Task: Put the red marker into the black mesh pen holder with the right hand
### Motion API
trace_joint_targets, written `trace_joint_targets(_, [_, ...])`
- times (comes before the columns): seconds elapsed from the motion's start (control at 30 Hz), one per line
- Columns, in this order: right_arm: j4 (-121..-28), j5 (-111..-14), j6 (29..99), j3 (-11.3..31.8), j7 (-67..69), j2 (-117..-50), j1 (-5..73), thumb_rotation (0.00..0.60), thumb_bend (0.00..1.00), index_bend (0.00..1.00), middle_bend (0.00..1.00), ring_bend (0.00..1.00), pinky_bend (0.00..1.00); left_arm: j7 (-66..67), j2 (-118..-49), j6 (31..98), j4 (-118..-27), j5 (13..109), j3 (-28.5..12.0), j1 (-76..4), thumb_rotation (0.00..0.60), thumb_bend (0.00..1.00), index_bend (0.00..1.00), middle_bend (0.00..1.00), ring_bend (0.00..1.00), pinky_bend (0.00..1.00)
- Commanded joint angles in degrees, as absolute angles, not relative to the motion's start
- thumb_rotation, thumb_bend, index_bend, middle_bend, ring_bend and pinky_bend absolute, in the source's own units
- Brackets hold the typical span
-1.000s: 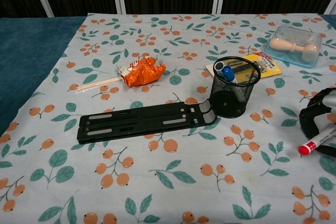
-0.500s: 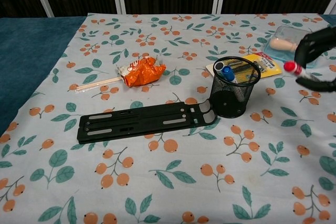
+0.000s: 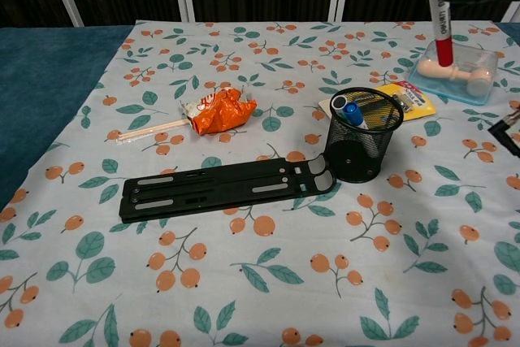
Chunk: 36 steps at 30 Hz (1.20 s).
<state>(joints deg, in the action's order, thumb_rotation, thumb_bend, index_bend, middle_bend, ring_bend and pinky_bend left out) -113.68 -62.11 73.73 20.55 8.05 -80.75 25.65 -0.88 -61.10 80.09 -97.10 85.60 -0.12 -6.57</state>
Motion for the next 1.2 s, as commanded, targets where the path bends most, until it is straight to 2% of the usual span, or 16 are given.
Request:
trace_joint_targets(0.03, [-114.3,-60.9,74.6,20.8,5.0,-83.8,27.2,0.600,0.68,0.69,0.55,0.36,0.32,-1.3,-60.9,79.8,-97.2,85.4,-0.1,-6.6,0.600,0.02,0.00,0.00,0.00,0.00])
trace_joint_targets(0.63, [-105.2,-58.5,74.6,17.7,1.2,-94.9,28.9,0.600,0.68,0.69,0.55,0.35,0.32,-1.9,-60.6,79.2,-97.5,85.3,-0.1,-7.0,0.600,0.02,0.00,0.00,0.00,0.00])
trace_joint_targets(1.2, [-101.2,-57.6,73.9,18.0,0.8,-97.9,28.3,0.600,0.68,0.69,0.55,0.35,0.32,-1.9,-60.4,78.7,-97.8,84.8,-0.1,-7.2,0.600,0.02,0.00,0.00,0.00,0.00])
